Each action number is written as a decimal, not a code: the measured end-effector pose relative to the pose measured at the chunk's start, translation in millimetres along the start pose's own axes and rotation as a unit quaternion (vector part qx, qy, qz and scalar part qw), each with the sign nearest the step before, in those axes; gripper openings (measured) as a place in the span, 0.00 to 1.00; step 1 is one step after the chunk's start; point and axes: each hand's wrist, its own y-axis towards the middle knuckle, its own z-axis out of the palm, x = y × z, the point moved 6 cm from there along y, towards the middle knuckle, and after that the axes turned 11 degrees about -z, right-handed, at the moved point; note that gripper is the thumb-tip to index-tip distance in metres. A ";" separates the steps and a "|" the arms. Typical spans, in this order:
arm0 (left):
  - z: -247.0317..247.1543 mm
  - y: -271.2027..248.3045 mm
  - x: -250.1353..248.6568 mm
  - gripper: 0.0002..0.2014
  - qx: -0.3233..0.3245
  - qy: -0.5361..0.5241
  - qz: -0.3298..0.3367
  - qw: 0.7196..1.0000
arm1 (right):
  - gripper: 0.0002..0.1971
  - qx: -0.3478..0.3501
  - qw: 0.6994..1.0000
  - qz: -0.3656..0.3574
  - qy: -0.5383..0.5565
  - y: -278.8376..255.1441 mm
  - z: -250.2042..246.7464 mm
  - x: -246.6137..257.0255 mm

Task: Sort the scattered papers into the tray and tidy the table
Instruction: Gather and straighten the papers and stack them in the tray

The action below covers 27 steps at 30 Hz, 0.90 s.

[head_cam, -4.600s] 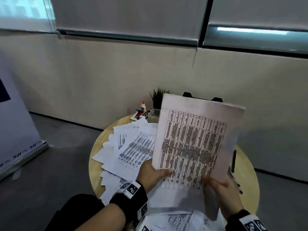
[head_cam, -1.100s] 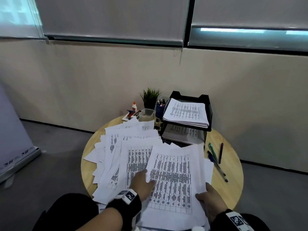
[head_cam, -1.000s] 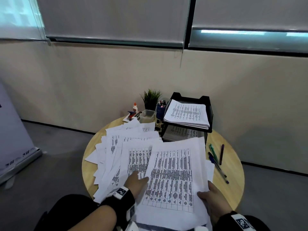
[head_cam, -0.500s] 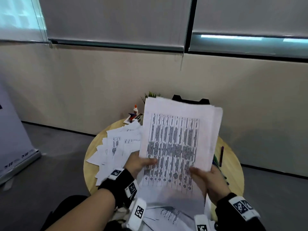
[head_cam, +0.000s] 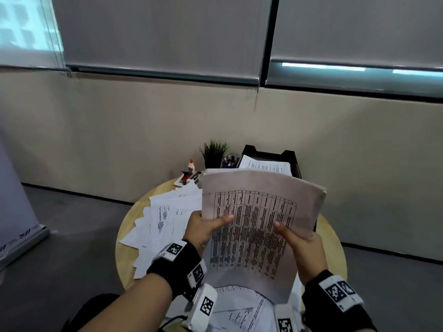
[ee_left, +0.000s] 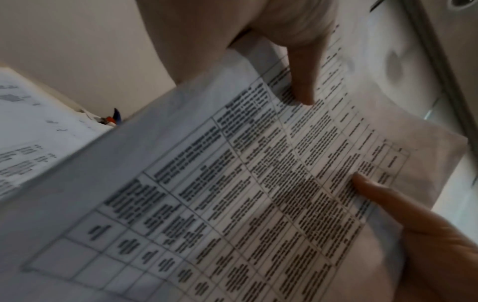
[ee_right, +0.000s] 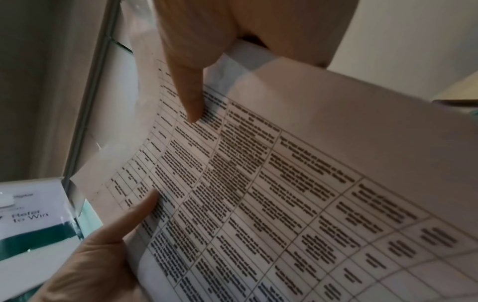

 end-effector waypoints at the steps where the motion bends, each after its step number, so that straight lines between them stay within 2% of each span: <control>1: 2.4 -1.1 -5.8 0.12 0.001 0.004 0.009 1.000 | 0.14 -0.005 1.000 -0.007 0.001 2.3 -0.9 2.8; 4: 4.3 -2.2 -16.7 0.08 0.015 0.010 0.032 0.999 | 0.14 -0.006 1.000 -0.020 0.000 6.5 -5.0 5.6; 7: -0.2 -2.2 -5.5 0.12 0.019 0.039 0.017 0.999 | 0.15 0.029 0.999 0.013 -0.013 1.6 -6.7 -8.6; 8: -3.8 0.1 4.6 0.18 0.009 0.045 0.000 0.999 | 0.15 0.044 0.998 0.028 -0.023 -2.6 -6.0 -16.4; 11: -12.0 4.5 26.1 0.45 -0.020 0.033 -0.030 0.999 | 0.14 0.047 0.996 0.062 -0.044 -12.1 -4.1 -31.5; 12: -12.7 6.2 27.2 0.47 -0.027 0.035 -0.032 0.998 | 0.14 0.038 0.997 0.063 -0.038 -10.8 -3.8 -30.9; 13: -12.2 6.8 25.2 0.43 -0.034 0.038 -0.030 0.998 | 0.14 0.028 0.997 0.059 -0.030 -7.9 -3.4 -28.2; 16: -4.7 1.8 11.3 0.16 -0.019 0.034 -0.015 0.999 | 0.15 0.022 0.999 0.032 -0.023 1.4 -3.7 -17.1; 17: -1.8 -1.2 8.3 0.14 -0.014 0.034 -0.011 0.999 | 0.16 0.022 0.999 0.034 -0.026 2.1 -4.6 -17.8; 19: -2.8 -0.9 25.1 0.14 -0.017 0.039 -0.027 0.999 | 0.13 0.019 0.997 0.071 -0.039 -4.0 -9.8 -31.9; 22: -8.0 -5.7 67.9 0.14 -0.036 0.069 -0.087 0.993 | 0.09 -0.003 0.985 0.152 -0.081 -26.3 -22.3 -70.0; 25: -14.3 -8.7 96.9 0.12 -0.051 0.107 -0.122 0.985 | 0.08 -0.020 0.979 0.182 -0.087 -39.7 -27.6 -88.7; 27: -19.1 -4.1 103.0 0.22 -0.067 0.139 -0.128 0.980 | 0.05 -0.013 0.982 0.171 -0.082 -38.7 -24.6 -84.1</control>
